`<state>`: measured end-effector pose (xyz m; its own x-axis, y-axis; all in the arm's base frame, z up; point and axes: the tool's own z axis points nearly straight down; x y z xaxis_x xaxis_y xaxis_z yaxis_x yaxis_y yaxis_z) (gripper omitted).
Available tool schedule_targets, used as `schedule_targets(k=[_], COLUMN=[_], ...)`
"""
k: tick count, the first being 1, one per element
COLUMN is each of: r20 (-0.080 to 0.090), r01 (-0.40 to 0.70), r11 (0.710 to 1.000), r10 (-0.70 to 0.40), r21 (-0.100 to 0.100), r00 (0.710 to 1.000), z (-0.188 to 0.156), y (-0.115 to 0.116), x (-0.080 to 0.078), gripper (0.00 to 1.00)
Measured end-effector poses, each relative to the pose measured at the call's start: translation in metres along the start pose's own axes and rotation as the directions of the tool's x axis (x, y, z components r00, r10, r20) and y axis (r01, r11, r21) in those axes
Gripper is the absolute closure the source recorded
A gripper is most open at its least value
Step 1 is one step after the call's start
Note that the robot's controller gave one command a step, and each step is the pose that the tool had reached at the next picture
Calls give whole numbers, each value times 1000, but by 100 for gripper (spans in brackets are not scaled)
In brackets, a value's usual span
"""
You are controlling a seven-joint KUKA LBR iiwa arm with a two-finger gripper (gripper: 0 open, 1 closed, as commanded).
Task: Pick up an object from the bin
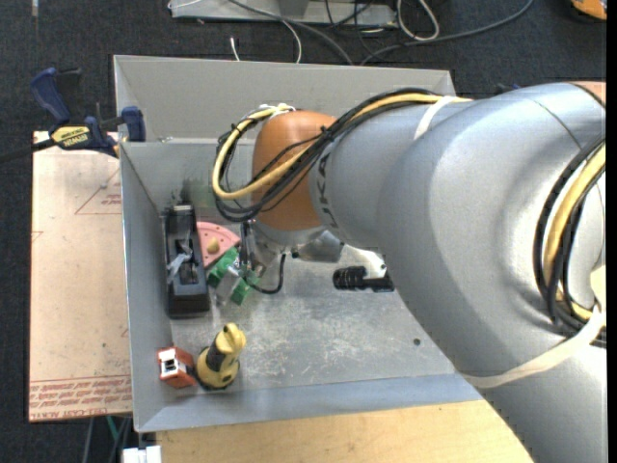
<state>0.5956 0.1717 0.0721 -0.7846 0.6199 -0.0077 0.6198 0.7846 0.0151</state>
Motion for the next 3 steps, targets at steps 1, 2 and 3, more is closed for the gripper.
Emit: schedule_targets(k=[1,2,3], r20=[-4,-2,-5], r01=[1,1,3], r11=[1000,1000,1000], r10=[-1,-1,-3], r21=[4,2,7], r00=[1000,1000,1000], z=[-12,-28,-52], y=[-1,0,-1], x=[1,0,1], gripper=[100,100,100])
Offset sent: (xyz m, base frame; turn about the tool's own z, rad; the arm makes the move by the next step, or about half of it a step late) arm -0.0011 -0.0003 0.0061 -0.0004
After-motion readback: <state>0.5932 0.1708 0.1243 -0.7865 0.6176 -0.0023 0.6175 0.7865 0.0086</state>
